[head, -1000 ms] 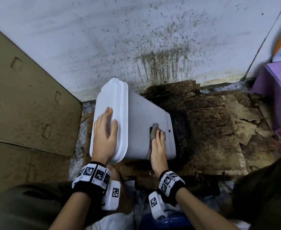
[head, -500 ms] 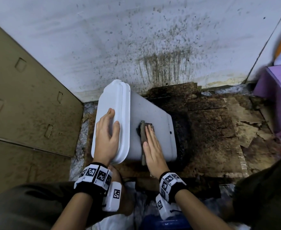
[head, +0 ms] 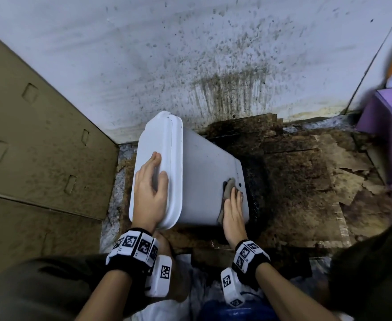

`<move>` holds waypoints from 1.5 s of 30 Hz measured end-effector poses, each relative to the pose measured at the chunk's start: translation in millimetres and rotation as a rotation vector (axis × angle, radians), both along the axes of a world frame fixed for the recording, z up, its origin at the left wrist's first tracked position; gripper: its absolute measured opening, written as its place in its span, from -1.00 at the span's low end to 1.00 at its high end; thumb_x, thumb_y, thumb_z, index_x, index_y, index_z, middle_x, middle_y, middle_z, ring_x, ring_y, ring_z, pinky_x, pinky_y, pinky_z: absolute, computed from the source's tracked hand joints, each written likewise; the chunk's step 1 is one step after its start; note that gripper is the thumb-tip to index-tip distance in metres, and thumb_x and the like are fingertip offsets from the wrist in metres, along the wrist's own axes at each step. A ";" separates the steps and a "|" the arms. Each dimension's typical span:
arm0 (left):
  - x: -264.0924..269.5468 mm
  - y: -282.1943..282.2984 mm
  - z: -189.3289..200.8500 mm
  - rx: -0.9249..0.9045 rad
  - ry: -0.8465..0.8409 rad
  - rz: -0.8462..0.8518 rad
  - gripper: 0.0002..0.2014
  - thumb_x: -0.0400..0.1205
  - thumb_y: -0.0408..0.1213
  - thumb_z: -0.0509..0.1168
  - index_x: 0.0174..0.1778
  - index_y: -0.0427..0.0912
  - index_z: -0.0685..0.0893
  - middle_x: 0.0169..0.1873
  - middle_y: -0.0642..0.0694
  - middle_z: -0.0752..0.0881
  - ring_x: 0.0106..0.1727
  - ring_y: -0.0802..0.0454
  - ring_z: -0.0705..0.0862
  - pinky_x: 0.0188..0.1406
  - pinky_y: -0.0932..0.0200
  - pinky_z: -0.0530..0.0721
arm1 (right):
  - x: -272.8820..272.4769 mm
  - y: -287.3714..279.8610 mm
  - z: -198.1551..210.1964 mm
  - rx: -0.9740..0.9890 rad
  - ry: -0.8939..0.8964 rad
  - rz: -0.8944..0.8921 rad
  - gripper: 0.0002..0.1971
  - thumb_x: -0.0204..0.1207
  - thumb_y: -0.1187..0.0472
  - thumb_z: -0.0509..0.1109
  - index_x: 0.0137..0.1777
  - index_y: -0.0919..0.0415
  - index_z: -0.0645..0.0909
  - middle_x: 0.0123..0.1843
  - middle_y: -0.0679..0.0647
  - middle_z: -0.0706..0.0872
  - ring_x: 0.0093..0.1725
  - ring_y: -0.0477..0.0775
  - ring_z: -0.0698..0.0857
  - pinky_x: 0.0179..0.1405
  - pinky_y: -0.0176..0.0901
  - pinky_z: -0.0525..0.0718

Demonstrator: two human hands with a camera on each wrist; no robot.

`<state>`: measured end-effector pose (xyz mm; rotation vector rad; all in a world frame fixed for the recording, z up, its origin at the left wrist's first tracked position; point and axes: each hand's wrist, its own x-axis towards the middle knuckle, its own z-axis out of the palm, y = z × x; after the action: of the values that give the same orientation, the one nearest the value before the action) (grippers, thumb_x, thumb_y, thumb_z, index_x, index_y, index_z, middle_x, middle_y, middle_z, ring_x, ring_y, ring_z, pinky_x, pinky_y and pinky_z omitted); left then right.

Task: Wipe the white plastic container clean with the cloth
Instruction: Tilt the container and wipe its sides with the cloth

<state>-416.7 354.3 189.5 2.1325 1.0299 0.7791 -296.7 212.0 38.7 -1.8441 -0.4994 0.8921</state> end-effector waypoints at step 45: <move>-10.7 11.4 -4.1 0.022 0.016 0.011 -0.49 0.72 -0.11 0.14 0.62 -0.10 0.47 0.59 0.09 0.47 0.64 0.11 0.38 0.66 -0.09 0.35 | -38.6 25.6 73.1 0.283 -0.249 0.331 -0.45 0.84 0.04 -0.08 0.73 -0.17 -0.25 0.81 -0.11 -0.26 0.74 -0.23 -0.32 0.73 -0.16 -0.26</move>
<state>-427.4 365.7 185.4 2.1564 1.0473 0.7828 -335.3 237.5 111.8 -1.6427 -1.0560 0.7617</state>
